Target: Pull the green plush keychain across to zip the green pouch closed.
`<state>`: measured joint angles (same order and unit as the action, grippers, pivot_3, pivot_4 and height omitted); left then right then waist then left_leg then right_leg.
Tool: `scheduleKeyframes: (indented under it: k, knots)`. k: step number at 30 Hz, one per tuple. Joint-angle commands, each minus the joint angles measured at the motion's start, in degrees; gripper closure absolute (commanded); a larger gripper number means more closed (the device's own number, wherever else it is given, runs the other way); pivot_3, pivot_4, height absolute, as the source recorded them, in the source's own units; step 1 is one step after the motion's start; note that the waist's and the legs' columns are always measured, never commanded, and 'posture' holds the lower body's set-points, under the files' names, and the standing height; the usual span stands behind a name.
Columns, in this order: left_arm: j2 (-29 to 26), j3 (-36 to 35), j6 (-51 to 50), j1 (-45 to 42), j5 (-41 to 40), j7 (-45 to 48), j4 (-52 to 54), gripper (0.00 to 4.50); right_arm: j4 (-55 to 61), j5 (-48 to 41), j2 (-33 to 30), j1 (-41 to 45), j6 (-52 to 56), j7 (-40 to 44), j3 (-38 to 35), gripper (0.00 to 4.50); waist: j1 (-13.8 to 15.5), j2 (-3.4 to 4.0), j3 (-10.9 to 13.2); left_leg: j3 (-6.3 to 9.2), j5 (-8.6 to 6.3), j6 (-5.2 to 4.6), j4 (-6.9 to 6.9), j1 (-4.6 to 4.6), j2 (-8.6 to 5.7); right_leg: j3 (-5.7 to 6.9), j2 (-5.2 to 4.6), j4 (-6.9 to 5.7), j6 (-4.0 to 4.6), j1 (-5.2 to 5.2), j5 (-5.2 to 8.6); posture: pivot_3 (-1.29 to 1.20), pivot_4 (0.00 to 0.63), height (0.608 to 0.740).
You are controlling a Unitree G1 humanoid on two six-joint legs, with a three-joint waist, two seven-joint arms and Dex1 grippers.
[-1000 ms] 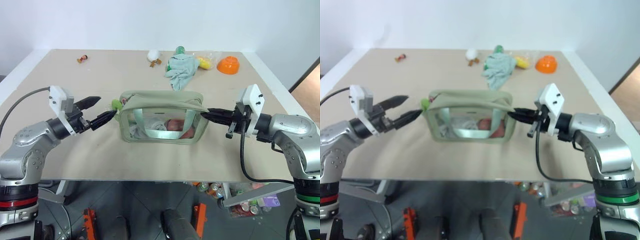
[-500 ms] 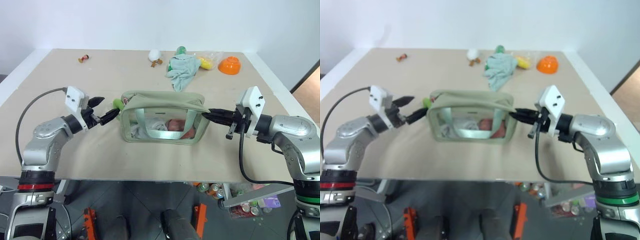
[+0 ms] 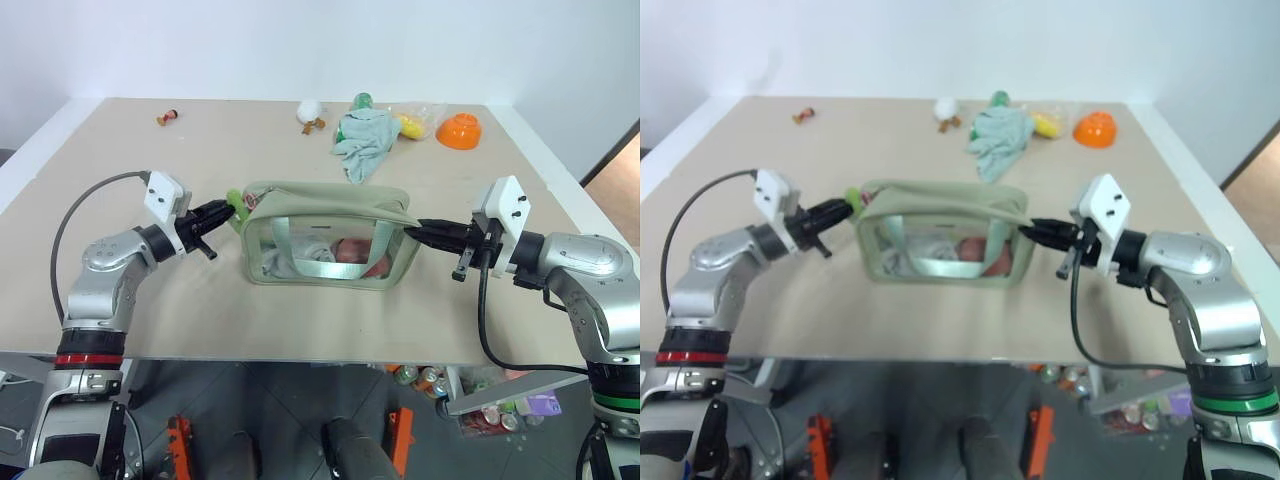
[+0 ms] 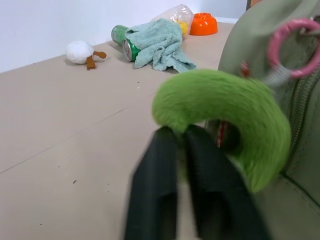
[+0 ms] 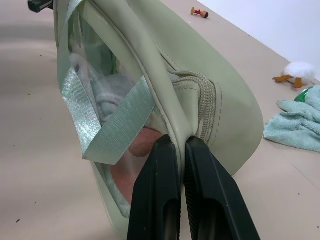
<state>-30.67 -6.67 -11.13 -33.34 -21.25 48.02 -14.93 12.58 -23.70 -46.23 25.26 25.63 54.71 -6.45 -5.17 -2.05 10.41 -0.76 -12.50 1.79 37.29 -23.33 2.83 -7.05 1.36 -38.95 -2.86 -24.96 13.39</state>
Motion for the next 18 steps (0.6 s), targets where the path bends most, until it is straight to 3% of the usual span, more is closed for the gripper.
scheduleKeyframes:
  k: [1,11,18]
  knots:
    - [-0.01,-1.87,2.34,-1.38,-0.46,-0.32,1.36,4.48,1.47,0.37,-0.54,-0.44,-0.55,-0.43,-0.44,4.5,0.0,0.0,0.0,0.0,0.0,0.0,0.0,0.0,0.0,0.0,0.0,0.0,0.0,0.0,0.0,0.0,0.15,0.739]
    - [1.62,-5.32,2.49,-8.38,-5.4,-1.87,5.2,4.48,1.5,0.78,-0.95,-0.64,-0.26,-0.31,-0.36,4.5,0.22,-0.01,0.0,0.01,0.0,0.0,0.04,0.0,-0.01,0.01,0.0,0.0,-0.04,0.03,-0.03,0.0,0.15,0.739]
    - [2.08,2.52,-0.79,-15.04,-4.14,4.69,8.2,4.48,1.59,0.94,-1.16,-0.88,-0.19,-0.42,-0.37,4.5,0.31,-0.01,0.0,0.03,0.0,0.0,0.03,0.01,-0.04,0.01,-0.01,0.0,-0.06,0.05,-0.02,0.0,0.15,0.739]
